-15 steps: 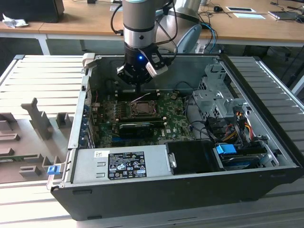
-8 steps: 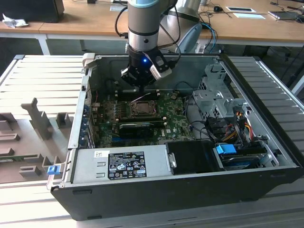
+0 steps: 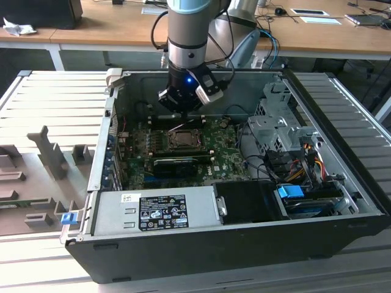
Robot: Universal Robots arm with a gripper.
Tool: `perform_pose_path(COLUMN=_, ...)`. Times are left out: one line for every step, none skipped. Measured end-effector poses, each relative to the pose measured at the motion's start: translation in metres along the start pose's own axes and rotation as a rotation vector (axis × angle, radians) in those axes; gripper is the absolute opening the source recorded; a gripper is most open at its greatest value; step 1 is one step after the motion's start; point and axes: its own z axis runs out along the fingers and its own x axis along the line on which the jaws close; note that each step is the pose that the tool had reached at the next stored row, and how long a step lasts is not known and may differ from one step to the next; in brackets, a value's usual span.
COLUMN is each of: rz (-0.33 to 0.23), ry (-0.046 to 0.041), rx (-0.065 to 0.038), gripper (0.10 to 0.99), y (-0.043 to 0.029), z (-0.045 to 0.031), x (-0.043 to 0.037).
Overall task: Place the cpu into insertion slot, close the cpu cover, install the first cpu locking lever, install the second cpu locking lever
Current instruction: 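Install the first cpu locking lever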
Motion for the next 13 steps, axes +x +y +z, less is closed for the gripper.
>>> perform_pose_path(rz=0.000, ry=0.0021, rx=-0.001, gripper=0.106, y=-0.0002, z=0.0006, x=-0.0015)
perform_pose_path(rz=0.000, ry=0.0022, rx=-0.002, gripper=0.106, y=-0.0003, z=0.0014, x=-0.0021)
perform_pose_path(rz=0.000, ry=0.0024, rx=-0.002, gripper=0.106, y=-0.0004, z=0.0020, x=-0.0026)
perform_pose_path(rz=0.000, ry=0.0027, rx=-0.002, gripper=0.106, y=-0.0005, z=0.0028, x=-0.0034)
perform_pose_path(rz=0.000, ry=0.0029, rx=-0.002, gripper=0.106, y=-0.0006, z=0.0042, x=-0.0045)
perform_pose_path(rz=0.000, ry=0.0030, rx=-0.003, gripper=0.106, y=-0.0007, z=0.0051, x=-0.0053)
perform_pose_path(rz=0.000, ry=0.0030, rx=-0.003, gripper=0.106, y=-0.0010, z=0.0066, x=-0.0070)
perform_pose_path(rz=0.000, ry=0.0030, rx=-0.003, gripper=0.106, y=-0.0011, z=0.0077, x=-0.0078)
perform_pose_path(rz=0.000, ry=0.0030, rx=-0.003, gripper=0.106, y=-0.0011, z=0.0083, x=-0.0082)
perform_pose_path(rz=0.000, ry=0.0030, rx=-0.003, gripper=0.106, y=-0.0012, z=0.0090, x=-0.0085)
perform_pose_path(rz=0.000, ry=0.0029, rx=-0.003, gripper=0.106, y=-0.0013, z=0.0098, x=-0.0093)
perform_pose_path(rz=0.000, ry=0.0030, rx=-0.003, gripper=0.106, y=-0.0014, z=0.0103, x=-0.0100)
perform_pose_path(rz=0.000, ry=0.0029, rx=-0.003, gripper=0.106, y=-0.0015, z=0.0108, x=-0.0109)
